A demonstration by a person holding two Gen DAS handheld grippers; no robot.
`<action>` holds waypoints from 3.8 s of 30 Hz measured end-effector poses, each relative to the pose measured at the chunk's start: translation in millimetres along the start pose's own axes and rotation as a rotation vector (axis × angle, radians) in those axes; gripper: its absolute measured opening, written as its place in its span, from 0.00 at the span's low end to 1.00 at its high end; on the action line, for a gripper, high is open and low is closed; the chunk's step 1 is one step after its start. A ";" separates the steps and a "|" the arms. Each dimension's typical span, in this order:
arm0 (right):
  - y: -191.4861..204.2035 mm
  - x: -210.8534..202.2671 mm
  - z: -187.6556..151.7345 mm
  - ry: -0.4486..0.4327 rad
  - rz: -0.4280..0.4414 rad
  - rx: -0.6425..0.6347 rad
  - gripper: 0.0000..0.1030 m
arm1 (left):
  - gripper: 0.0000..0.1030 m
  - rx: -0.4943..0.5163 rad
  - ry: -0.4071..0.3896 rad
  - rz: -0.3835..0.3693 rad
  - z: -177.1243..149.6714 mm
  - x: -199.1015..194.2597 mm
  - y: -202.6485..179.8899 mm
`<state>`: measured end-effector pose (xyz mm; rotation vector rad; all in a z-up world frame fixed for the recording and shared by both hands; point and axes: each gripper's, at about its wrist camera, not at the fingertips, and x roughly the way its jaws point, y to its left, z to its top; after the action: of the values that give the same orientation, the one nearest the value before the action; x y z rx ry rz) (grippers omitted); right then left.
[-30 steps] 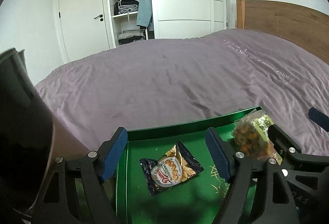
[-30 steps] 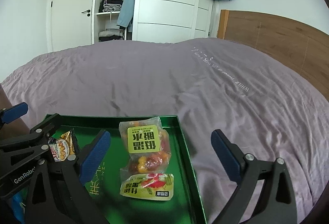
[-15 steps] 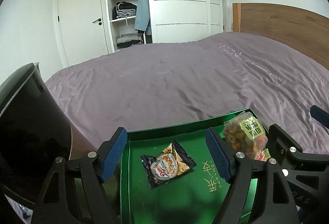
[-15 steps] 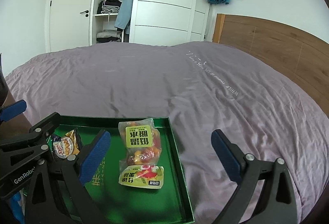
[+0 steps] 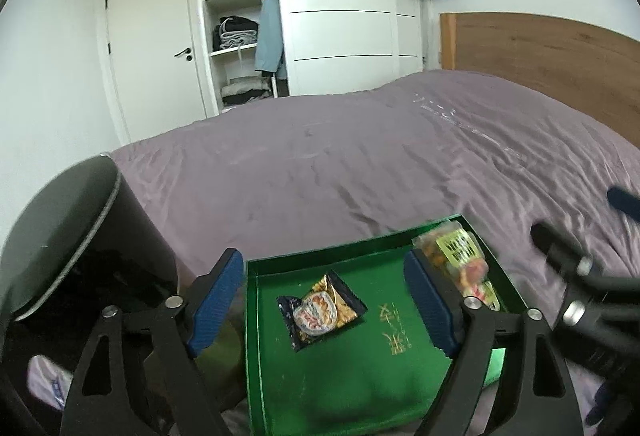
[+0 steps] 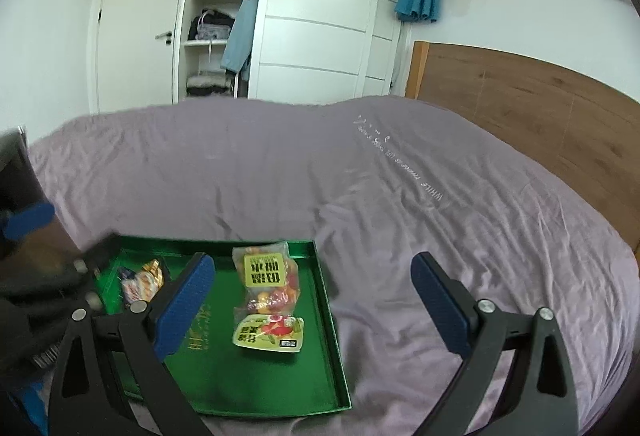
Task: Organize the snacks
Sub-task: 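Lift both tools away from the tray back toward the remaining snacks, then grasp the khaki sesame candy with the left tool while the right tool grasps the blue wafer bag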
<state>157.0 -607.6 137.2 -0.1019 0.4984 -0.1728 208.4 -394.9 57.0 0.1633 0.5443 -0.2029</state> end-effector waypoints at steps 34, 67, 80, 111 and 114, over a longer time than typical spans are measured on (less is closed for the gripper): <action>17.1 -164.3 -43.9 0.048 0.036 -0.025 1.00 | 0.82 0.016 -0.035 -0.006 -31.4 -162.0 50.5; 303.2 -266.6 -76.0 0.143 0.440 -0.426 1.00 | 0.82 -0.236 0.065 0.406 -165.3 -231.9 343.0; 392.4 -204.7 -99.6 0.250 0.596 -0.381 1.00 | 0.82 -0.353 0.185 0.539 -239.8 -205.8 479.9; 471.3 -27.3 -121.8 0.459 0.658 -0.373 0.45 | 0.66 -0.080 0.405 0.084 -224.7 -13.4 464.8; 470.6 -26.3 -121.9 0.461 0.660 -0.374 0.40 | 0.60 -0.063 0.409 0.072 -223.3 -8.3 460.9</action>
<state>141.2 -147.9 -22.5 -0.2595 0.9936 0.5595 198.6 98.3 -80.9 0.1633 0.9490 -0.0807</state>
